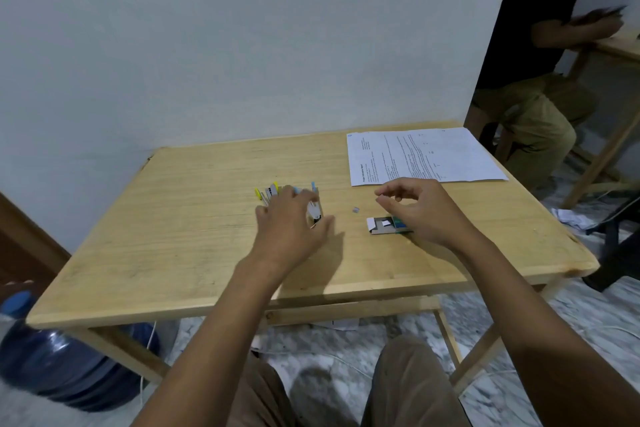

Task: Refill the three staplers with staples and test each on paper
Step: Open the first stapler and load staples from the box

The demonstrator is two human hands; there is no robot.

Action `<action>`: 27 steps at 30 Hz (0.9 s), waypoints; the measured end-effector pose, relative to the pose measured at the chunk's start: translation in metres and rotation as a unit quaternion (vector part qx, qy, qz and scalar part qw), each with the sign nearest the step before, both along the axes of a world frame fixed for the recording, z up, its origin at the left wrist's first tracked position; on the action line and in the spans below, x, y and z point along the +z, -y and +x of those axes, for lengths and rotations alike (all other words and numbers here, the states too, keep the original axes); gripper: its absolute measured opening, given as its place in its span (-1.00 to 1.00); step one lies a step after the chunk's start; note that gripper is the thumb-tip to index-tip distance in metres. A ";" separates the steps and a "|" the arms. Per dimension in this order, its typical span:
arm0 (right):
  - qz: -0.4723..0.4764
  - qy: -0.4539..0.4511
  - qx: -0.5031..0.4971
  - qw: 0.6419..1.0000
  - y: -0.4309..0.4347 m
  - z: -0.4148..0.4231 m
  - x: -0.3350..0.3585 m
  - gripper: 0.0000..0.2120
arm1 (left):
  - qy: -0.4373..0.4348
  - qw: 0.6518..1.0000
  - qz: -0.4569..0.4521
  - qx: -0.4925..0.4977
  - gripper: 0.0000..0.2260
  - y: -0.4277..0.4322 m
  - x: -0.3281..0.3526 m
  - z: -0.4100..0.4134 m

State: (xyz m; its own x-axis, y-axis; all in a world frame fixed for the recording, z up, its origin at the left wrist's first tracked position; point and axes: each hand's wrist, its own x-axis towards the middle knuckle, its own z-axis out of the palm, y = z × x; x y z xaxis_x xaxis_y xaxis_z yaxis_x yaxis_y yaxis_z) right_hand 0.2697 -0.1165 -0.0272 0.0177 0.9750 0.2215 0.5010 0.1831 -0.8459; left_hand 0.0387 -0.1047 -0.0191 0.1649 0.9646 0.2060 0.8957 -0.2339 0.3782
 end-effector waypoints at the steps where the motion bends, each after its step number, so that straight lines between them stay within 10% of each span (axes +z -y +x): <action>1: 0.002 -0.010 0.003 1.000 0.001 -0.004 0.000 -0.94 | -0.036 0.998 -0.038 0.029 -0.59 -0.002 0.001 -0.010; 8: -0.005 -0.118 0.046 0.992 0.015 -0.046 -0.003 -0.84 | -0.057 0.988 -0.144 0.019 -0.77 -0.003 -0.003 -0.026; 19: -0.023 -0.126 0.030 0.991 0.017 -0.088 -0.017 -0.86 | 0.145 0.971 -0.190 -0.014 -0.79 -0.009 0.000 -0.055; 27: 0.022 -0.133 0.026 0.990 0.020 -0.117 -0.004 -0.86 | 0.446 0.849 -0.265 -0.103 -0.74 0.003 -0.005 -0.062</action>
